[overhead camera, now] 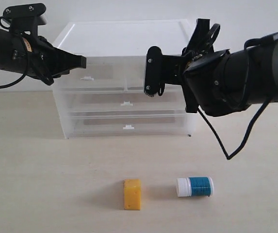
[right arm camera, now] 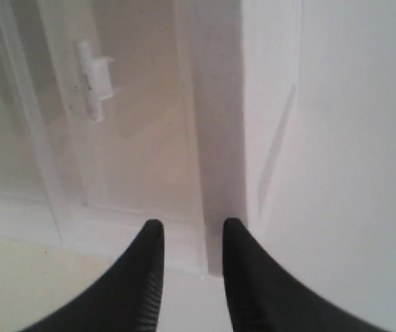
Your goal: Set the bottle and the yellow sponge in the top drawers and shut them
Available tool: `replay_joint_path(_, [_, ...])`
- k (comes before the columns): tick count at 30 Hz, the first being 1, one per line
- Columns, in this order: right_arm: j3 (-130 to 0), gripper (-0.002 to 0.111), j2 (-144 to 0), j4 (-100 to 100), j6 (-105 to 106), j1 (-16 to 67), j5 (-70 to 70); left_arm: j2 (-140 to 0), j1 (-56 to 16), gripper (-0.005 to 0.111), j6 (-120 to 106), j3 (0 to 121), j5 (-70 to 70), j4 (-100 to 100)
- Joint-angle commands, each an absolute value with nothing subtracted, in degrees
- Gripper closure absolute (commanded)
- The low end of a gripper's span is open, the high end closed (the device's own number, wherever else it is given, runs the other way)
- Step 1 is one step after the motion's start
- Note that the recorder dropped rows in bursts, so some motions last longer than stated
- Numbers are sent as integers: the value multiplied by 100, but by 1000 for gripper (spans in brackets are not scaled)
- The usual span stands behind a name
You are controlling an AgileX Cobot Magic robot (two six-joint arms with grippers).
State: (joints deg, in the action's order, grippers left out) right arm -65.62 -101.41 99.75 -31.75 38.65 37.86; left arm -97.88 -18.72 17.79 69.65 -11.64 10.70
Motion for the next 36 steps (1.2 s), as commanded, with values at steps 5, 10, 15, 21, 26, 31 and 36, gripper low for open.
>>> replay_joint_path(5, [-6632, 81, -10123, 9995, -3856, 3844, 3279, -9903, -1856, 103, 1811, 7005, -520, 1094])
replay_joint_path(10, [-6532, 81, -10123, 9995, -4038, 3862, 3598, -9903, -1856, 103, 1811, 7005, -532, 1094])
replay_joint_path(15, [-6532, 81, -10100, 9995, -4145, 3886, 3683, -9903, -1856, 103, 1811, 7005, -649, 1094])
replay_joint_path(21, [-6532, 81, -10101, 9995, -4169, 3899, 3683, -9903, -1856, 103, 1811, 7005, -626, 1094])
replay_joint_path(26, [-6532, 81, -9994, 9995, -4229, 3956, 3660, -9903, -1856, 103, 1811, 7005, -583, 1094])
replay_joint_path(31, [-6532, 81, -9760, 9995, -4654, 4187, 3696, -9903, -1856, 103, 1811, 7005, -583, 1094])
replay_joint_path(36, [-6643, 81, -9608, 8318, -2189, 4187, 3255, -9903, -1856, 103, 1811, 7005, -583, 1094])
